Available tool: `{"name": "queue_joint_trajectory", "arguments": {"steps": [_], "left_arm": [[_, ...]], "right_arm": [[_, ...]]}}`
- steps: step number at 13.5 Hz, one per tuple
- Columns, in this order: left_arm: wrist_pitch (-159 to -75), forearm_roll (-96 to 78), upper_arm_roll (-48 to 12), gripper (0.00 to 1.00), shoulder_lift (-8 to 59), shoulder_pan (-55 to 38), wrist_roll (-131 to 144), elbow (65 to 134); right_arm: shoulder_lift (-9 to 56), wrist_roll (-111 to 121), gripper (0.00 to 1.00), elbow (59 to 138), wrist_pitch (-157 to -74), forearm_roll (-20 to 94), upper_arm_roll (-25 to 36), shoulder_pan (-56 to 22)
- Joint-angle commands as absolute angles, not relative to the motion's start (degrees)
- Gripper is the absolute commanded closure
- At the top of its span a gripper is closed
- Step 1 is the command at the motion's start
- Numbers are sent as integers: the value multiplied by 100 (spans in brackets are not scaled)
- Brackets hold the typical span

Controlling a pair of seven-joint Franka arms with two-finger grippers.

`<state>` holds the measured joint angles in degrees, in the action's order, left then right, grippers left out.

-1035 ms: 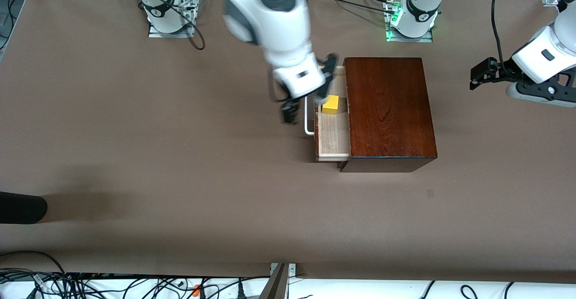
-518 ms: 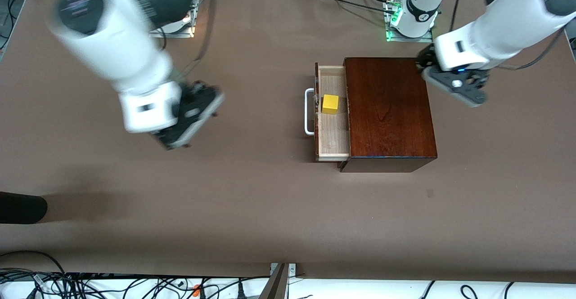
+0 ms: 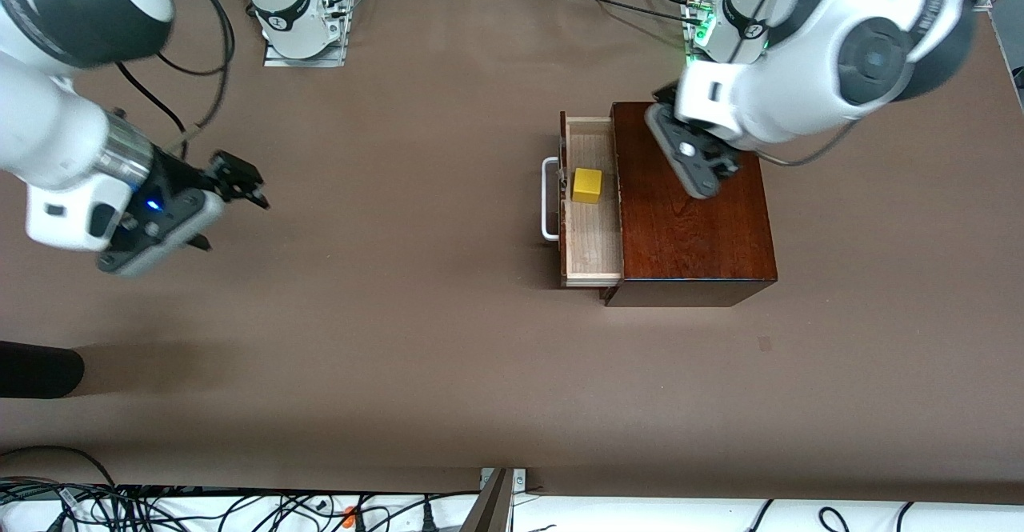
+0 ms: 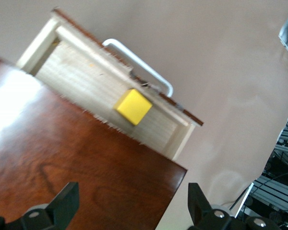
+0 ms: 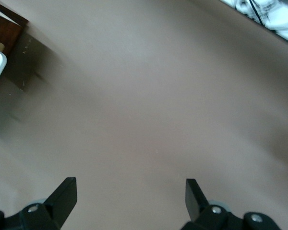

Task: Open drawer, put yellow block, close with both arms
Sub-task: 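Raise the right gripper away while the left gripper moves above the drawer, then push the drawer front into the box with the left gripper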

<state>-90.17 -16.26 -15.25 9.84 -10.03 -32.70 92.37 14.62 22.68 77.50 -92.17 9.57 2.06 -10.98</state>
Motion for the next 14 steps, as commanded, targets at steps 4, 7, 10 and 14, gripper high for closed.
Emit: {"name": "queue_joint_trajectory", "arguments": {"steps": [4,7,10,14], "left_arm": [[-9052,-2355,-1635,0,1958,-1606,-3305,8624],[-9105,-2382,-1652,0,3029,-2169,-3322,7457],[-9323,-2137,-1652,0,3366,-2452,-3593,7198],[-10649,-1749,-1635,0,3524,-2996,-4324,7732]], "right_arm": [[-229,760,0,9906,-9389,1011,176,-571],[-229,309,0,9835,-9246,844,193,-580],[-220,71,0,9765,-9088,502,193,-571],[-167,-211,0,9686,-9070,220,229,-571]]}}
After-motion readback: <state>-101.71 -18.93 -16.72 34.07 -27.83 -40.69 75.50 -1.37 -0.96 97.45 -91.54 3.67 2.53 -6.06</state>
